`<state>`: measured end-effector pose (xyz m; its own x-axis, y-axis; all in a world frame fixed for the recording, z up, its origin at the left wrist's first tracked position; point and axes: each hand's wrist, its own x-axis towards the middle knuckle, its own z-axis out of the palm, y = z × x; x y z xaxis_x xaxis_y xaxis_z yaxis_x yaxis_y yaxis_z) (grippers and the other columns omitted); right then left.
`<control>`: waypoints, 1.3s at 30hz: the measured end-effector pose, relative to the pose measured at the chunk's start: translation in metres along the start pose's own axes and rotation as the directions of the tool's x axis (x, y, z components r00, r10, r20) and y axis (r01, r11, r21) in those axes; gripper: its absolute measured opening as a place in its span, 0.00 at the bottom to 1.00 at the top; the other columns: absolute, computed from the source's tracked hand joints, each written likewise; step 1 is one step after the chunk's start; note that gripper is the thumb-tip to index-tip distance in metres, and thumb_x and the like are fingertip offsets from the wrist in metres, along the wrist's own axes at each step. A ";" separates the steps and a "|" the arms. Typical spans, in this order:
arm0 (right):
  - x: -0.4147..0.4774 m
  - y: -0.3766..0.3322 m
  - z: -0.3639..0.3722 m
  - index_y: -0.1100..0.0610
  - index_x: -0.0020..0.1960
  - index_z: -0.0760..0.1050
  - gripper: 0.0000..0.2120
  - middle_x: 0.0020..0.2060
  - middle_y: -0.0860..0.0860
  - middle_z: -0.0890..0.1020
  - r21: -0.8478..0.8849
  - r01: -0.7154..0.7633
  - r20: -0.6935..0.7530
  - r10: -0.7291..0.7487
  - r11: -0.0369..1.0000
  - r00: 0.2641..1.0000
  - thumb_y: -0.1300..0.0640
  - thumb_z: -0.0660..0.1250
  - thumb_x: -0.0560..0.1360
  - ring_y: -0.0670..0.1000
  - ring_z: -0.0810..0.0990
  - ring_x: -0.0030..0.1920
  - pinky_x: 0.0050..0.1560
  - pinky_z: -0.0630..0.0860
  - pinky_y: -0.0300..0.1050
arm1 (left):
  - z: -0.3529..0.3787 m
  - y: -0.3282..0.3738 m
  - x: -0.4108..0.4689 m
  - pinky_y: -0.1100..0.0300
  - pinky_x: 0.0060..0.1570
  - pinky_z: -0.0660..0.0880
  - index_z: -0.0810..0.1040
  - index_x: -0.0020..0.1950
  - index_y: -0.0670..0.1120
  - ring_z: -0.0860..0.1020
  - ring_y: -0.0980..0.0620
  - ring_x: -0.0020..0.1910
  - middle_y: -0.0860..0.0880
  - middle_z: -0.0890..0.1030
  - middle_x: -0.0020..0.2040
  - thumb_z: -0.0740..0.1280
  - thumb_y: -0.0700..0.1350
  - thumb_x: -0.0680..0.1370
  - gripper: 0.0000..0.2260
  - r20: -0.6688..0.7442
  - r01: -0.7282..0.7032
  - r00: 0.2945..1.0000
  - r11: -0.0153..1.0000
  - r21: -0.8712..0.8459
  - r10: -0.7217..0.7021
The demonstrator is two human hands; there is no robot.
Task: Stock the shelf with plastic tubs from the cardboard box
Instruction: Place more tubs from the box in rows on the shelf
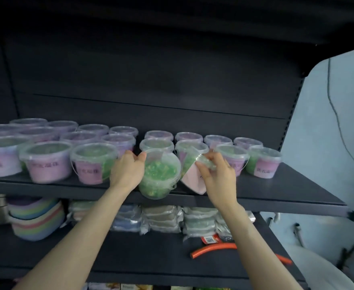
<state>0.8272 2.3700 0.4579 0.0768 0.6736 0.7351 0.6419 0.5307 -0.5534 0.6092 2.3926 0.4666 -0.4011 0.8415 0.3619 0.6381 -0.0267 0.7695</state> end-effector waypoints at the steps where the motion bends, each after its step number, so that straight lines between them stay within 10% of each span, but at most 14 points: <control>1: 0.000 0.003 0.001 0.55 0.53 0.74 0.10 0.45 0.52 0.80 0.042 -0.032 -0.014 0.032 0.999 0.999 0.52 0.67 0.75 0.54 0.77 0.46 0.46 0.73 0.50 | 0.004 -0.002 0.001 0.52 0.45 0.70 0.74 0.48 0.42 0.75 0.41 0.47 0.44 0.77 0.45 0.57 0.57 0.79 0.18 0.003 0.027 1.000 1.000 -0.011 -0.027; 7: 0.002 0.007 0.003 0.55 0.54 0.75 0.11 0.46 0.50 0.80 0.111 -0.052 0.010 0.051 0.993 0.999 0.52 0.68 0.74 0.53 0.77 0.43 0.50 0.75 0.55 | 0.005 0.000 -0.001 0.51 0.50 0.73 0.72 0.53 0.46 0.76 0.43 0.50 0.51 0.76 0.43 0.60 0.58 0.77 0.16 -0.020 0.064 0.998 0.988 -0.139 -0.067; 14: -0.004 0.003 0.015 0.57 0.53 0.79 0.11 0.48 0.49 0.81 -0.020 0.023 0.036 -0.022 1.000 0.999 0.56 0.72 0.72 0.55 0.73 0.55 0.61 0.64 0.50 | 0.018 -0.013 -0.037 0.57 0.60 0.61 0.73 0.57 0.51 0.59 0.48 0.69 0.47 0.61 0.65 0.70 0.63 0.67 0.24 0.030 -0.350 0.935 0.933 -0.085 0.354; 26: -0.018 0.016 0.017 0.57 0.66 0.68 0.22 0.72 0.54 0.59 0.000 -0.090 0.007 0.090 0.996 0.996 0.57 0.68 0.74 0.54 0.54 0.71 0.68 0.59 0.49 | 0.003 -0.026 -0.036 0.45 0.60 0.66 0.79 0.58 0.48 0.70 0.44 0.61 0.48 0.77 0.57 0.59 0.55 0.75 0.18 -0.050 -0.628 0.767 0.764 0.147 0.640; 39: -0.017 0.023 0.016 0.57 0.58 0.74 0.22 0.67 0.53 0.70 -0.199 -0.006 -0.019 0.003 0.980 1.000 0.48 0.73 0.69 0.56 0.62 0.67 0.65 0.58 0.48 | 0.008 -0.026 -0.022 0.52 0.54 0.68 0.74 0.49 0.43 0.74 0.46 0.52 0.49 0.78 0.50 0.73 0.51 0.70 0.16 -0.028 -0.633 0.772 0.772 0.065 0.635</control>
<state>0.8280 2.3790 0.4267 0.0927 0.6654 0.7407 0.7801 0.4138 -0.4693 0.6066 2.3789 0.4341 0.0777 0.6176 0.7827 0.7892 -0.5178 0.3302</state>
